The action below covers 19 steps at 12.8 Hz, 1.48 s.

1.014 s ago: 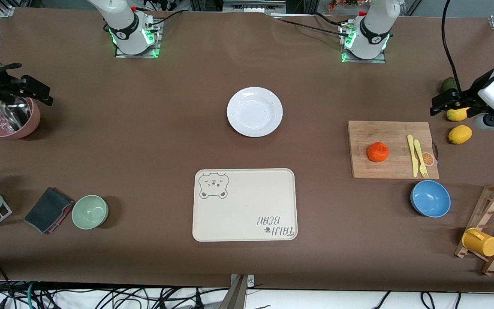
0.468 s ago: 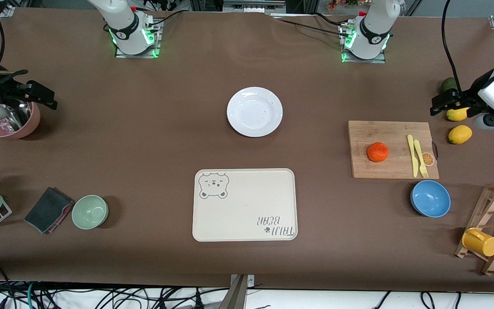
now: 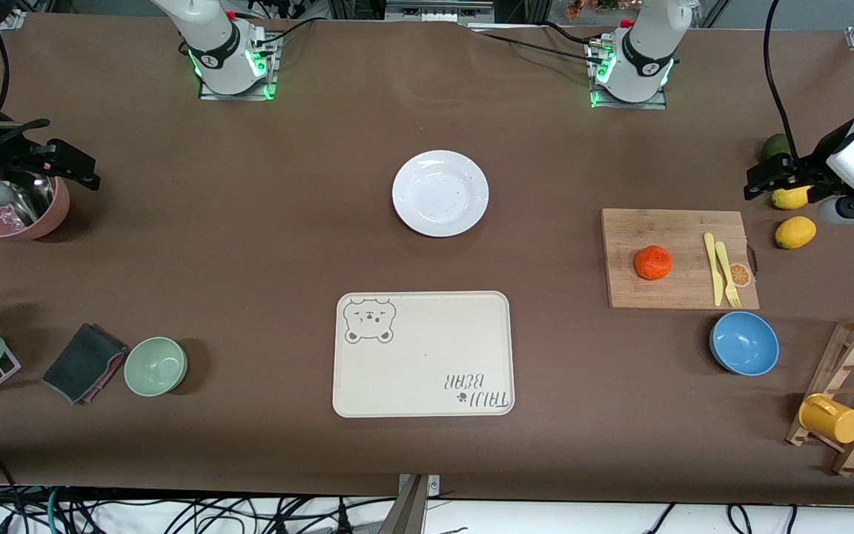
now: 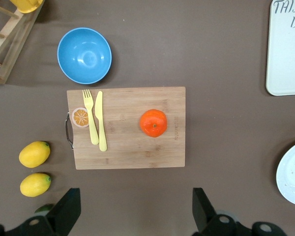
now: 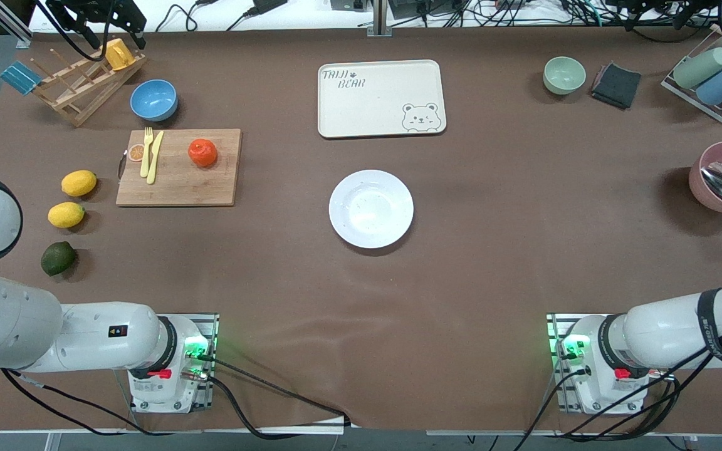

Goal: Place orange and plate with both arms

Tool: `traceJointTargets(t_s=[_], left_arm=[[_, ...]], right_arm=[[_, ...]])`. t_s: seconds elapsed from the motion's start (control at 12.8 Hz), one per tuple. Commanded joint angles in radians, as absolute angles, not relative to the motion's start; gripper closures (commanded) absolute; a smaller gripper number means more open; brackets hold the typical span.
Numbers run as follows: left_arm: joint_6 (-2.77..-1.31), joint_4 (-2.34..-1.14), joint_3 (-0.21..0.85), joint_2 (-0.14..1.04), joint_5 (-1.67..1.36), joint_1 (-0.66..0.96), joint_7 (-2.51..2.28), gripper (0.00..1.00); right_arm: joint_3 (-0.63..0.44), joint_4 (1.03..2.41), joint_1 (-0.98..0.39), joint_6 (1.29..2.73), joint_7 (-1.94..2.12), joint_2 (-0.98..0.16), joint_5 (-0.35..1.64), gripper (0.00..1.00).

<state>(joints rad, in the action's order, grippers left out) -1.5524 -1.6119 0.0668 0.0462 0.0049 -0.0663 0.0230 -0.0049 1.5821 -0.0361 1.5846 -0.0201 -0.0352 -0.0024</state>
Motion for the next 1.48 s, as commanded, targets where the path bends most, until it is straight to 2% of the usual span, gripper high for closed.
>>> traceJointTargets(t_s=[0.0, 0.31, 0.55, 0.7, 1.01, 1.4], left_arm=[[-1.534, -1.594, 0.067, 0.051, 0.031, -0.069, 0.043, 0.0], [-1.54, -1.595, 0.069, 0.098, 0.015, -0.051, 0.044, 0.0], [-1.539, -1.598, 0.077, 0.201, 0.05, -0.029, 0.041, 0.0], [-1.548, -1.594, 0.075, 0.314, 0.017, -0.04, 0.044, 0.0], [-1.632, -1.612, 0.078, 0.451, 0.011, -0.009, 0.025, 0.0], [-1.82, -1.726, 0.077, 0.48, 0.009, -0.031, 0.017, 0.0]], right_arm=[[-0.006, 1.568, -0.04, 1.592, -0.028, -0.041, -0.002, 0.0], [-0.012, 1.568, -0.034, 1.594, -0.028, -0.048, 0.002, 0.0], [-0.012, 1.569, -0.034, 1.594, -0.02, -0.046, 0.005, 0.0], [-0.009, 1.569, -0.034, 1.583, -0.02, -0.035, 0.005, 0.0], [-0.014, 1.569, -0.034, 1.594, -0.015, -0.046, 0.024, 0.0], [-0.011, 1.569, -0.035, 1.606, -0.012, -0.043, 0.026, 0.0]])
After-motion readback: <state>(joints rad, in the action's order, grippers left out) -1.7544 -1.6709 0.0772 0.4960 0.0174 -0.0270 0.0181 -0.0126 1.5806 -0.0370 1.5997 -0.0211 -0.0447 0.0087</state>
